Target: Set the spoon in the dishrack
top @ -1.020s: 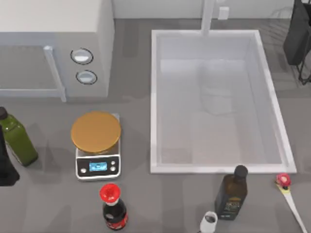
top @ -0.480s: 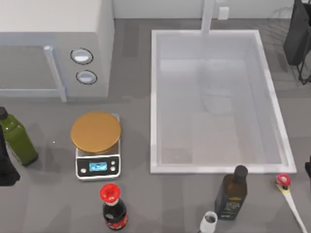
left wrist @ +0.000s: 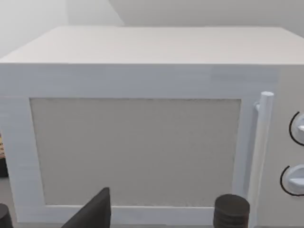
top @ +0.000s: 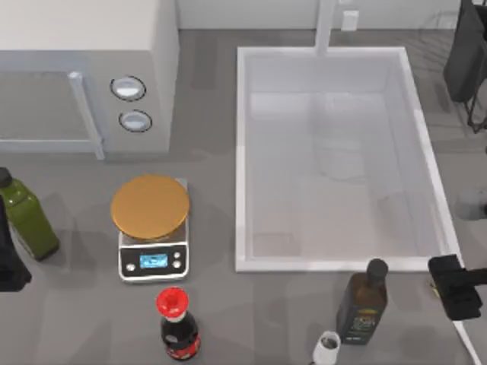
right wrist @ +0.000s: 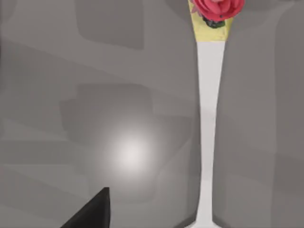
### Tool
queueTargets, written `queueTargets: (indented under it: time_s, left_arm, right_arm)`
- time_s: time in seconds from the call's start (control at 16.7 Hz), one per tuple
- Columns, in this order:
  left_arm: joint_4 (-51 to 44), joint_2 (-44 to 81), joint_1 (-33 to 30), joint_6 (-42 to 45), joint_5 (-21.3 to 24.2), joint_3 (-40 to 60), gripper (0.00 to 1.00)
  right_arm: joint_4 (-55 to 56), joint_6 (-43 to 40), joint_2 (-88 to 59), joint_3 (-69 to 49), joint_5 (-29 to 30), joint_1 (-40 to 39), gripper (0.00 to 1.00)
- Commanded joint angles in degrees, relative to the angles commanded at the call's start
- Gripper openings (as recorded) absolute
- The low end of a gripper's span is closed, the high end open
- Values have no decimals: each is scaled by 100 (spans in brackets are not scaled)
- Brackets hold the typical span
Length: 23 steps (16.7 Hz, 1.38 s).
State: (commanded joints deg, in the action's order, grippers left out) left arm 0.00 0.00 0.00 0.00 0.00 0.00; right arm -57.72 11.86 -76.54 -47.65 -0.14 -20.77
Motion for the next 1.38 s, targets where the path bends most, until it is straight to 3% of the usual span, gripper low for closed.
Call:
queueTargets:
  time_s: [0.54, 1.02, 1.38]
  left_arm:
    - [0, 0, 0, 0, 0, 0, 100]
    - [0, 0, 0, 0, 0, 0, 100]
    - [0, 0, 0, 0, 0, 0, 100]
  right_arm:
    - [-171, 49, -292, -166, 18, -87, 100]
    - [1808, 93, -853, 1250, 20, -136, 100]
    - [2446, 95, -1580, 1178, 21, -128, 100]
